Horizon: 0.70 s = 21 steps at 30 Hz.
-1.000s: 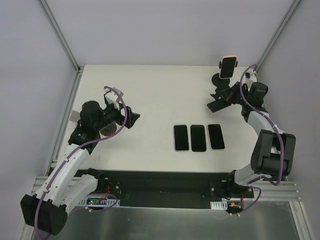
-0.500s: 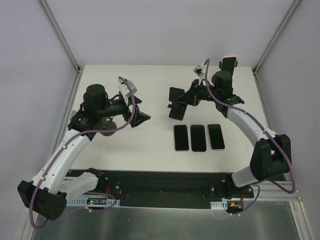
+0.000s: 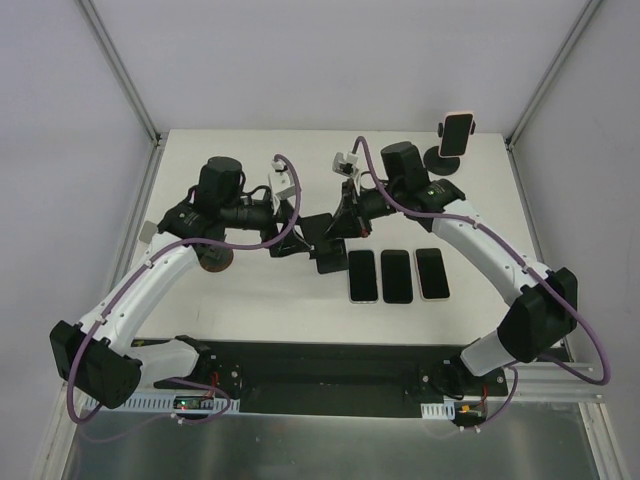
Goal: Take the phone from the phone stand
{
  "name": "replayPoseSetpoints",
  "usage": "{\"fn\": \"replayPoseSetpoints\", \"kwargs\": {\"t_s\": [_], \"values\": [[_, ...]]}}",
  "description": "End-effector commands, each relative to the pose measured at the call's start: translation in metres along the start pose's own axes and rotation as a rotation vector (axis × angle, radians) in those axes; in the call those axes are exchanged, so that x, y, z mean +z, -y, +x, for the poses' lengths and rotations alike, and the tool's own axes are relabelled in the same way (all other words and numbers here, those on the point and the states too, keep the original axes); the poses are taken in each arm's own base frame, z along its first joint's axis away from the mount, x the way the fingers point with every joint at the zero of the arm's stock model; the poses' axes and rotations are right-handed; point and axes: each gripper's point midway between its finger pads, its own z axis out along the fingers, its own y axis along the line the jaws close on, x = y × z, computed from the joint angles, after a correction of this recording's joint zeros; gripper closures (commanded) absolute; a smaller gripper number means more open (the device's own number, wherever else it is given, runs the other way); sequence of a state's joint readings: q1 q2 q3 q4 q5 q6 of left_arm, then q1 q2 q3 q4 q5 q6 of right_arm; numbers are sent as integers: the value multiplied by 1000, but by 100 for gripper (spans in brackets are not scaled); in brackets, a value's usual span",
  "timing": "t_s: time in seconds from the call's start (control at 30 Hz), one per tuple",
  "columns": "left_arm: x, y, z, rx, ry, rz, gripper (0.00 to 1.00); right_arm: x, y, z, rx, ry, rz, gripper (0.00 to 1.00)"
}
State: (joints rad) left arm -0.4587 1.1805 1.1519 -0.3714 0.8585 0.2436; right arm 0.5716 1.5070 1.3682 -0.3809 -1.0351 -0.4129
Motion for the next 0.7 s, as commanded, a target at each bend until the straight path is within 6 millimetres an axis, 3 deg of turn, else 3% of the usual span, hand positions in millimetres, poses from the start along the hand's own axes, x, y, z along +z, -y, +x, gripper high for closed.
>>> {"fn": "replayPoseSetpoints", "kwargs": {"t_s": [0.0,0.33,0.67], "values": [[-2,17,-12,63,16,92,31,2,-22,-3,-87,-40,-80,99],[-3,39,-19,11,37,225,45,9,-33,1,-108,-70,-112,99],[7,46,-10,-81,5,296,75,13,-37,3,-109,-80,-120,99]]}}
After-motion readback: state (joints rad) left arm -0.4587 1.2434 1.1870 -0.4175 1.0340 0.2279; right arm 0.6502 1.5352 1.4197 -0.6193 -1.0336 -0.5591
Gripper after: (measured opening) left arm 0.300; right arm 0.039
